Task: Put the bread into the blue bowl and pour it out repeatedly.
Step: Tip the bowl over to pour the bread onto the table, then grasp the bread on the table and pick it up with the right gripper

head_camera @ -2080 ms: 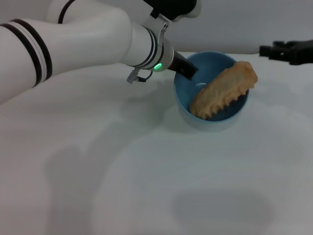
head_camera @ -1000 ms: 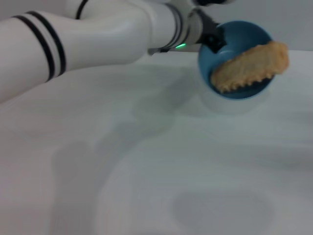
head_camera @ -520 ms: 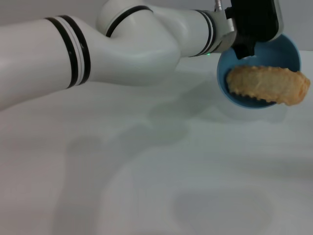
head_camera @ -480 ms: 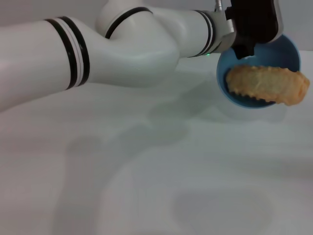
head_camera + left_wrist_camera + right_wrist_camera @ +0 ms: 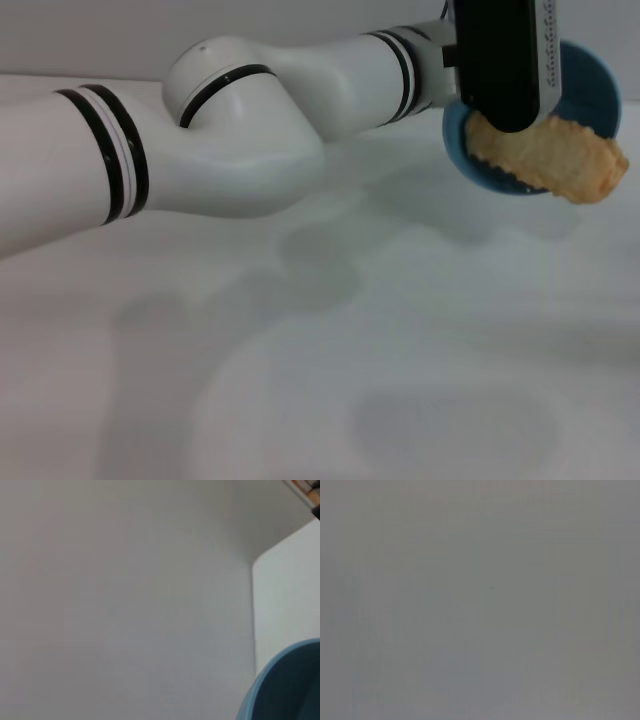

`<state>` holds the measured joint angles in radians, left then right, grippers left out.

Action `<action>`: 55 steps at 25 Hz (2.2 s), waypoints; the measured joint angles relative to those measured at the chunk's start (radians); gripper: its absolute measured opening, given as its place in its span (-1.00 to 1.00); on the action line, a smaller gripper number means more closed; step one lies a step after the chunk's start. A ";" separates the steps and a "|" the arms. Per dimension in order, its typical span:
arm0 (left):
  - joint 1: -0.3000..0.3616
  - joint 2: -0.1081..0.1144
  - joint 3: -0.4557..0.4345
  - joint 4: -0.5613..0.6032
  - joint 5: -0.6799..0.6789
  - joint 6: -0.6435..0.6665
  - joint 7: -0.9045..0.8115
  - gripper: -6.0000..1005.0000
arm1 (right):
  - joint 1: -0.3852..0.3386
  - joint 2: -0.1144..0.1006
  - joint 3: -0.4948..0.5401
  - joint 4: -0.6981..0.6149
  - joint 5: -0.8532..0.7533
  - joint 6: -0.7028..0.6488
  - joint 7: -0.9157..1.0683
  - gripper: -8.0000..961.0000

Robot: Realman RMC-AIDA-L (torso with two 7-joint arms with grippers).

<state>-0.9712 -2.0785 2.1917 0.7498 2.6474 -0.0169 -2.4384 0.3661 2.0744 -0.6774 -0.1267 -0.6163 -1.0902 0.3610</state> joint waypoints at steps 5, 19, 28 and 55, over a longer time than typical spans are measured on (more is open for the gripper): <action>0.033 0.000 0.027 0.014 0.000 -0.107 0.064 -0.99 | 0.002 0.000 0.002 -0.003 0.004 0.001 -0.002 0.16; 0.102 0.000 0.085 0.013 -0.058 -0.256 0.187 -0.99 | 0.030 -0.002 0.028 -0.006 0.006 0.007 -0.003 0.12; 0.096 0.000 -0.027 0.003 -0.354 -0.177 0.122 -0.99 | 0.047 -0.003 0.008 0.026 -0.026 0.056 0.180 0.10; 0.096 0.010 -0.393 -0.057 -0.487 0.159 -0.106 -0.99 | 0.252 -0.012 -0.221 -0.214 -1.420 -0.002 1.790 0.02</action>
<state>-0.8756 -2.0685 1.7984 0.6924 2.1602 0.1417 -2.5447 0.6181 2.0627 -0.8981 -0.3411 -2.0360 -1.0922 2.1507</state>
